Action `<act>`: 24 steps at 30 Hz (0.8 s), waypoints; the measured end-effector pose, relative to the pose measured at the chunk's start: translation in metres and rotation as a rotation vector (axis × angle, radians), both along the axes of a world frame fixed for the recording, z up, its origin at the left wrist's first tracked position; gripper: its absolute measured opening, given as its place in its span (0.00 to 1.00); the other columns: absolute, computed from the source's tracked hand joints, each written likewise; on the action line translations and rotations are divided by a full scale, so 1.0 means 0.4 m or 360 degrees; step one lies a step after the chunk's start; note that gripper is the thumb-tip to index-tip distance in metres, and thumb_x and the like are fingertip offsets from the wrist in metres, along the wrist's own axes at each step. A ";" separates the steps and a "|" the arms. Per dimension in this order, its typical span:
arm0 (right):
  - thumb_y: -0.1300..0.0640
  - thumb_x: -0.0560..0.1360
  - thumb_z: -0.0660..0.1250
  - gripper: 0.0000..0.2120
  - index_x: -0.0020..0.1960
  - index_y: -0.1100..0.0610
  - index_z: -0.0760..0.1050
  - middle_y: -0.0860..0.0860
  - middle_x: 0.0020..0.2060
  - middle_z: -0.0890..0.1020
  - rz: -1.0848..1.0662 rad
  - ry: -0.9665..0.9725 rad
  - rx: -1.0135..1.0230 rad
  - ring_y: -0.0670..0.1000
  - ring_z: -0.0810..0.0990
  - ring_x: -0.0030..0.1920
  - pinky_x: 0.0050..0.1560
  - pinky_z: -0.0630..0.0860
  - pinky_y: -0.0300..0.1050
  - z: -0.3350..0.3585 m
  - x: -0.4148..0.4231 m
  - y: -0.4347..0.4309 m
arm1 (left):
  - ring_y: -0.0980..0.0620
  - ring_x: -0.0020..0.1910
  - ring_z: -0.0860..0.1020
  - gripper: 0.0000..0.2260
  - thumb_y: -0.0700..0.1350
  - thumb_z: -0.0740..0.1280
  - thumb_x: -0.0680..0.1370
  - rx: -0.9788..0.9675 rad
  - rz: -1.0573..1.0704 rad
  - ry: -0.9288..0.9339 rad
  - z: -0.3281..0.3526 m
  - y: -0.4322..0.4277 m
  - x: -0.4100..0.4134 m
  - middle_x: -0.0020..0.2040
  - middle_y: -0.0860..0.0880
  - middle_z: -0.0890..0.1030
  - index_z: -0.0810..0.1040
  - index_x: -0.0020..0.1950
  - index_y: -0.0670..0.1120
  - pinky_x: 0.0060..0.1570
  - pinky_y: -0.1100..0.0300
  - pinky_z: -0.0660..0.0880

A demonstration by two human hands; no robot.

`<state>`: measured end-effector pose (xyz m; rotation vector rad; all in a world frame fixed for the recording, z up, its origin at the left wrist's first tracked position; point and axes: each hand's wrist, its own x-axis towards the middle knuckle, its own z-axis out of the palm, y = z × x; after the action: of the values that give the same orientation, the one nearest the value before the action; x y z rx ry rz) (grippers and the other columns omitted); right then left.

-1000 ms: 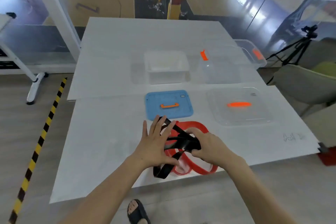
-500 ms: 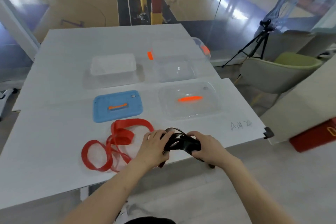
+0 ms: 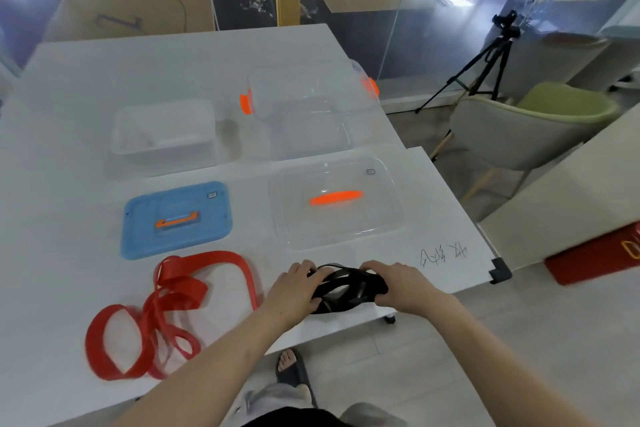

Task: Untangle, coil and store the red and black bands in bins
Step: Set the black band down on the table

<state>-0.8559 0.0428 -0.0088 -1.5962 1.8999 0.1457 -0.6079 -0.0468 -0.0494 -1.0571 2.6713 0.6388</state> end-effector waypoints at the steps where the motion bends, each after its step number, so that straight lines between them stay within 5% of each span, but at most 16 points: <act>1: 0.51 0.71 0.69 0.30 0.71 0.35 0.66 0.47 0.45 0.83 0.0021 0.0018 -0.0008 0.52 0.78 0.46 0.42 0.74 0.46 -0.009 -0.023 -0.012 | 0.46 0.64 0.71 0.30 0.49 0.67 0.79 -0.0021 -0.0005 0.0001 -0.004 -0.010 -0.019 0.69 0.50 0.69 0.61 0.79 0.59 0.57 0.54 0.72; 9: 0.54 0.73 0.68 0.30 0.73 0.40 0.66 0.43 0.44 0.75 0.0329 0.0220 -0.0077 0.52 0.80 0.50 0.42 0.74 0.47 -0.080 -0.189 -0.096 | 0.45 0.64 0.71 0.27 0.49 0.67 0.80 -0.0053 0.0146 -0.0046 -0.038 -0.023 -0.170 0.69 0.49 0.70 0.63 0.77 0.57 0.55 0.53 0.73; 12: 0.55 0.73 0.70 0.31 0.74 0.43 0.67 0.47 0.57 0.80 0.0431 0.0243 -0.0120 0.55 0.80 0.60 0.53 0.76 0.50 -0.140 -0.251 -0.114 | 0.44 0.70 0.69 0.29 0.48 0.68 0.80 -0.0020 0.0285 -0.0064 -0.075 -0.014 -0.224 0.74 0.49 0.67 0.61 0.80 0.56 0.59 0.52 0.72; 17: 0.45 0.72 0.77 0.52 0.85 0.52 0.49 0.54 0.84 0.57 0.0451 0.0275 -0.0021 0.59 0.56 0.83 0.82 0.56 0.57 -0.235 -0.317 -0.089 | 0.42 0.83 0.45 0.34 0.56 0.59 0.85 0.0237 0.0375 -0.0268 -0.147 0.045 -0.292 0.84 0.48 0.40 0.43 0.84 0.53 0.78 0.42 0.58; 24: 0.39 0.75 0.73 0.54 0.86 0.54 0.42 0.54 0.85 0.49 0.0461 0.0070 -0.0029 0.58 0.48 0.85 0.83 0.54 0.57 -0.262 -0.340 -0.091 | 0.42 0.83 0.39 0.37 0.55 0.60 0.85 0.0348 0.0566 -0.0339 -0.187 0.105 -0.325 0.82 0.47 0.31 0.37 0.83 0.54 0.80 0.39 0.51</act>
<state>-0.9918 0.0065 -0.1138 -1.8885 1.6965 0.2883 -0.7380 -0.0048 -0.1242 -1.4562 2.1940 0.8073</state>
